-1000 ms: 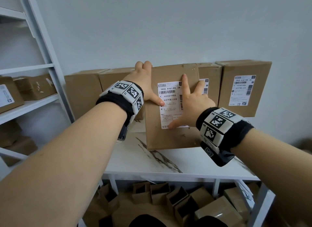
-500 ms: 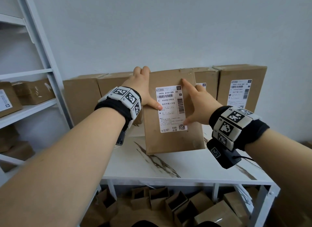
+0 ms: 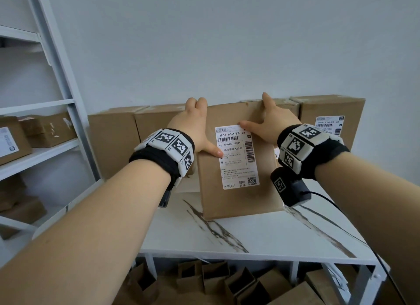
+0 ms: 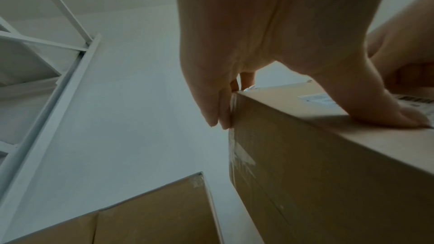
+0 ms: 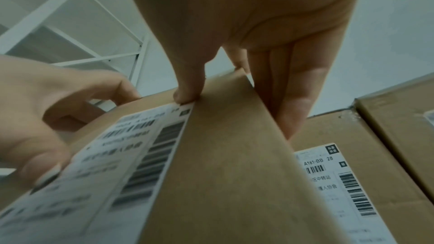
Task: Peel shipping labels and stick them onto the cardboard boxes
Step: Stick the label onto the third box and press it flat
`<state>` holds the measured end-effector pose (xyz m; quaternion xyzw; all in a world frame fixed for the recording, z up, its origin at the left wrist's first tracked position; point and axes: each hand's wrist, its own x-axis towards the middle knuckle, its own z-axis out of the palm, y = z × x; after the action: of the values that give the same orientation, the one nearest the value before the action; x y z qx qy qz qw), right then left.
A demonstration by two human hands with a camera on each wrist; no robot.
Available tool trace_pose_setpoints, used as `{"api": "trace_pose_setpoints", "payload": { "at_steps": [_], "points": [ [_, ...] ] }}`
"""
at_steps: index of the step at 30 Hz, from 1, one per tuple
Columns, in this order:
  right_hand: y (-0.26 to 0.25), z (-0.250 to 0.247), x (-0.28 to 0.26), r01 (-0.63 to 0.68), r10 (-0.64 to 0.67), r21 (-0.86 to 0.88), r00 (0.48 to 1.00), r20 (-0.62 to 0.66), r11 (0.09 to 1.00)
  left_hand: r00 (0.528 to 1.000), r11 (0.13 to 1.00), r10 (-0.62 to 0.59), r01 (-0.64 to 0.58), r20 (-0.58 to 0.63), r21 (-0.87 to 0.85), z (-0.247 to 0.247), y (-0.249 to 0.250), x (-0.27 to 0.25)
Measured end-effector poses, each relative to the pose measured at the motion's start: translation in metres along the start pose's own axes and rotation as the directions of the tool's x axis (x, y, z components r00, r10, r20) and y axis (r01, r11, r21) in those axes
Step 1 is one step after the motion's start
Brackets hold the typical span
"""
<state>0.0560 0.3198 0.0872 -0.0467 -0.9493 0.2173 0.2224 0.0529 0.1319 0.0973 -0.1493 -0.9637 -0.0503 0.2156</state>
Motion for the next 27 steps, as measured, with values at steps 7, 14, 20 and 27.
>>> {"api": "trace_pose_setpoints", "payload": {
  "at_steps": [7,14,20,27],
  "points": [
    [-0.007,-0.007,0.002,-0.013,0.017,0.066,0.998,-0.053,0.998,0.992,0.973,-0.03,0.001,-0.122,-0.232,0.007,-0.011,0.003],
    [-0.008,-0.011,-0.011,-0.011,0.016,0.104,0.999,-0.051,0.995,0.979,0.94,-0.058,-0.013,-0.197,-0.34,0.005,-0.013,0.008],
    [-0.005,-0.009,-0.023,0.013,-0.016,0.109,0.999,0.028,0.994,0.987,0.965,-0.017,-0.025,-0.159,-0.261,0.004,-0.013,-0.001],
    [-0.009,-0.008,-0.034,0.028,-0.031,0.033,0.993,0.116,0.999,0.998,1.0,0.016,-0.016,-0.056,0.004,0.0,-0.001,-0.015]
  ]
}}
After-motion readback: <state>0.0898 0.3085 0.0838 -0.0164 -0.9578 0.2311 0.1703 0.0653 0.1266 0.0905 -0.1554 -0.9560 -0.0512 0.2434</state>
